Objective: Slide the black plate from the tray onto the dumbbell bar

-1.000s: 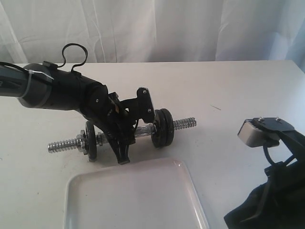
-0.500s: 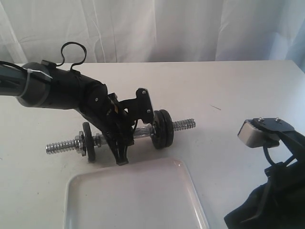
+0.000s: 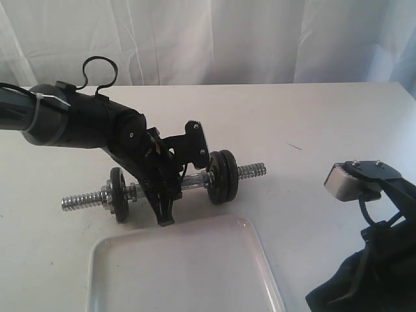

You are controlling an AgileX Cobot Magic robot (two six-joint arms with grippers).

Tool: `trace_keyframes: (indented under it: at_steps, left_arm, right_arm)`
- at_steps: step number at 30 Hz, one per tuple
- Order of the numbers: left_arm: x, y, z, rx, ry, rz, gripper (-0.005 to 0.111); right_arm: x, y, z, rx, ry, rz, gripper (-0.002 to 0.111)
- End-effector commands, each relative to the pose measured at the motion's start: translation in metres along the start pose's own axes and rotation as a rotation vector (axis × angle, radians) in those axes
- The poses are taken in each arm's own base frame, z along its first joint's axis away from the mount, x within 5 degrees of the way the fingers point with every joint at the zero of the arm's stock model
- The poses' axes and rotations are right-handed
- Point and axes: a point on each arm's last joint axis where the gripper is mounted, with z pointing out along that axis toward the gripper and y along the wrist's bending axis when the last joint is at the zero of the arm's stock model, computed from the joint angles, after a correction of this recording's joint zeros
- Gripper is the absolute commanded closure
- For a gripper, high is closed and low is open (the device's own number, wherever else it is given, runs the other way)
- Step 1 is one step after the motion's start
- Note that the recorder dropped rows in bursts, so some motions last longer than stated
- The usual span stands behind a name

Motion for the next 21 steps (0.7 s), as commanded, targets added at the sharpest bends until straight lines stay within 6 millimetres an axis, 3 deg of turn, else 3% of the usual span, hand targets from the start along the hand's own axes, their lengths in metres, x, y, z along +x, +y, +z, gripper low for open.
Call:
trace_keyframes:
  at_steps: [1,7,15,21]
  left_arm:
    - [-0.0187,0.0141,-0.0499,-0.101,-0.113,-0.007,0.107]
    - [-0.0172,0.0126,-0.0496,-0.084,-0.097,-0.007,0.106]
    - [-0.0164,0.0115,-0.0494,-0.071,-0.088,-0.027,0.074]
    - [-0.0164,0.0115,-0.0494,-0.071,-0.088,-0.027,0.071]
  right_arm:
    - [0.0011,0.0008,-0.0004,-0.007,-0.003,-0.007,0.108]
    - [0.0011,0.0008,-0.0004,-0.007,-0.003,-0.007,0.108]
    - [0.0011,0.0008,-0.0004,-0.007,-0.003,-0.007,0.108]
    - [0.0011,0.0008,-0.0004,-0.007,-0.003,-0.007,0.108]
